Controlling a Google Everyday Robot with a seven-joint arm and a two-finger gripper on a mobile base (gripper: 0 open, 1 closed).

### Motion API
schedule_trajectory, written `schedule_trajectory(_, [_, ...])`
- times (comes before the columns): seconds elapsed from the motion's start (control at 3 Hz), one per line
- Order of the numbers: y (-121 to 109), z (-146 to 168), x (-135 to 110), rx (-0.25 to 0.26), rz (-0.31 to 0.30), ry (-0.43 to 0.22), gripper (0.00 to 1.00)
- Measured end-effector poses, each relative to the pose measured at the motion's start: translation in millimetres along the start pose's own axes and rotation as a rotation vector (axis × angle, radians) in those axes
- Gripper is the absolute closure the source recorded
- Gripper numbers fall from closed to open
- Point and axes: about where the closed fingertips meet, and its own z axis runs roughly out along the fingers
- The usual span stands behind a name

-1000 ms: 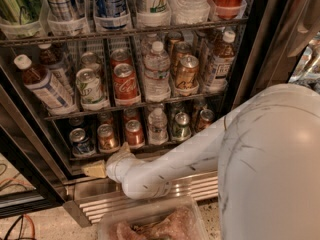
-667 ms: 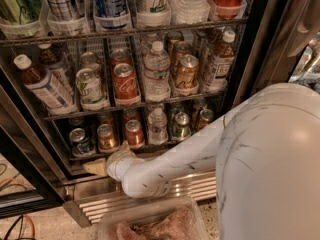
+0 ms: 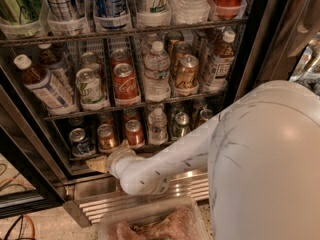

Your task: Pick orange can from bottom shelf of fridge

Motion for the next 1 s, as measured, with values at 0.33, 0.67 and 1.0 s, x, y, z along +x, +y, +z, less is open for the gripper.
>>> schedule_trajectory(0.33, [-8.9,4.1,-1.3,0.023,-0.003,0.001,0.13])
schedule_trajectory(0.67, [-14.5,7.7,-7.0,0.031,-0.008,-0.009,0.15])
schedule_trajectory(1.0, [-35.1,33.6,-41.6,0.042,-0.005,-0.067,0.22])
